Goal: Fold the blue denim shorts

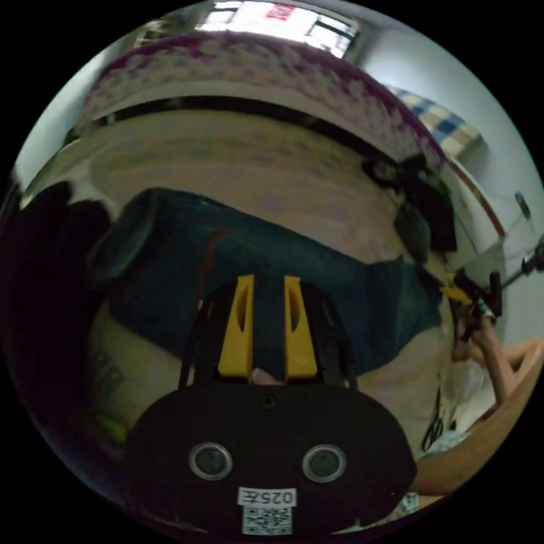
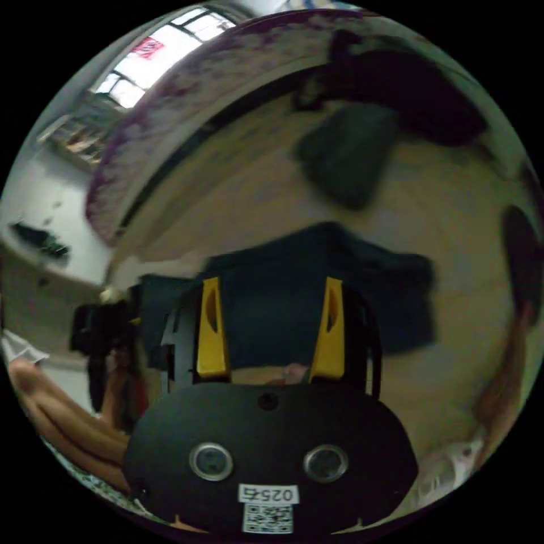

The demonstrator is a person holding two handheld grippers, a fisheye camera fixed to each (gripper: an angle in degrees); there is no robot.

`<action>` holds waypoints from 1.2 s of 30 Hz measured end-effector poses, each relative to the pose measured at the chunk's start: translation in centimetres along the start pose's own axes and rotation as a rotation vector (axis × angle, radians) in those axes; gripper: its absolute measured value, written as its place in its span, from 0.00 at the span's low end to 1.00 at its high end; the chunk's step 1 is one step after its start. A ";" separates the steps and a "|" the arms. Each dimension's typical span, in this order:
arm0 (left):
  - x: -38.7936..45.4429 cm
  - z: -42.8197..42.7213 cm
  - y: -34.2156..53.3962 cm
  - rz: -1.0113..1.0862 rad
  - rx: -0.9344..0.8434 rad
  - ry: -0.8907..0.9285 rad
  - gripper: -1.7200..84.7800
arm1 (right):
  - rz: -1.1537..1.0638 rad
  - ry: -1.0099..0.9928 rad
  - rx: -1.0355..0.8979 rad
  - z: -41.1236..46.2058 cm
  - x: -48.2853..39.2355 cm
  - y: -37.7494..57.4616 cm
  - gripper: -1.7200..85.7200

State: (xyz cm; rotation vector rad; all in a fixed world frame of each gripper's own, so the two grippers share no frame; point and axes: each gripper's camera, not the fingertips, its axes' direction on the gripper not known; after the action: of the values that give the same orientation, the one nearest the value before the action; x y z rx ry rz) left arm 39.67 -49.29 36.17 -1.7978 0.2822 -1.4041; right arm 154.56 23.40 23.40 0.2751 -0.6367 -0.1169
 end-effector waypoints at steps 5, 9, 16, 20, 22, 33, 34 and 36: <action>7.6 8.3 -1.2 0.230 -0.195 -0.052 0.06 | 0.038 0.200 -0.131 0.6 7.0 -0.3 0.34; 10.4 9.7 -1.4 0.229 -0.226 -0.137 0.05 | -0.139 0.305 -0.261 3.1 7.1 -3.0 0.34; 12.0 10.3 1.2 0.164 -0.158 -0.088 0.04 | -0.403 0.298 -0.352 5.1 4.4 -6.3 0.11; 13.0 10.5 1.8 0.135 -0.155 -0.087 0.03 | -0.419 0.275 -0.442 5.1 5.3 -7.3 0.09; 13.1 10.5 2.2 0.120 -0.148 -0.077 0.02 | -0.386 0.252 -0.458 5.0 6.2 -7.6 0.09; 10.9 9.3 2.6 0.016 -0.139 0.090 0.00 | -0.274 0.316 -0.425 5.0 8.4 -7.5 0.08; 10.8 9.2 2.5 0.017 -0.139 0.096 0.00 | -0.279 0.326 -0.429 5.1 8.4 -7.5 0.08; 10.3 8.8 2.4 0.012 -0.140 0.125 0.01 | -0.327 0.354 -0.442 5.1 8.5 -7.4 0.07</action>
State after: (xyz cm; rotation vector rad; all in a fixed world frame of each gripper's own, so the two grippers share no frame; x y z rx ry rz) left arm 51.81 -53.13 41.32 -1.8193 0.4662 -1.5225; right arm 158.07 13.54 30.03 -0.0333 -0.1983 -0.5044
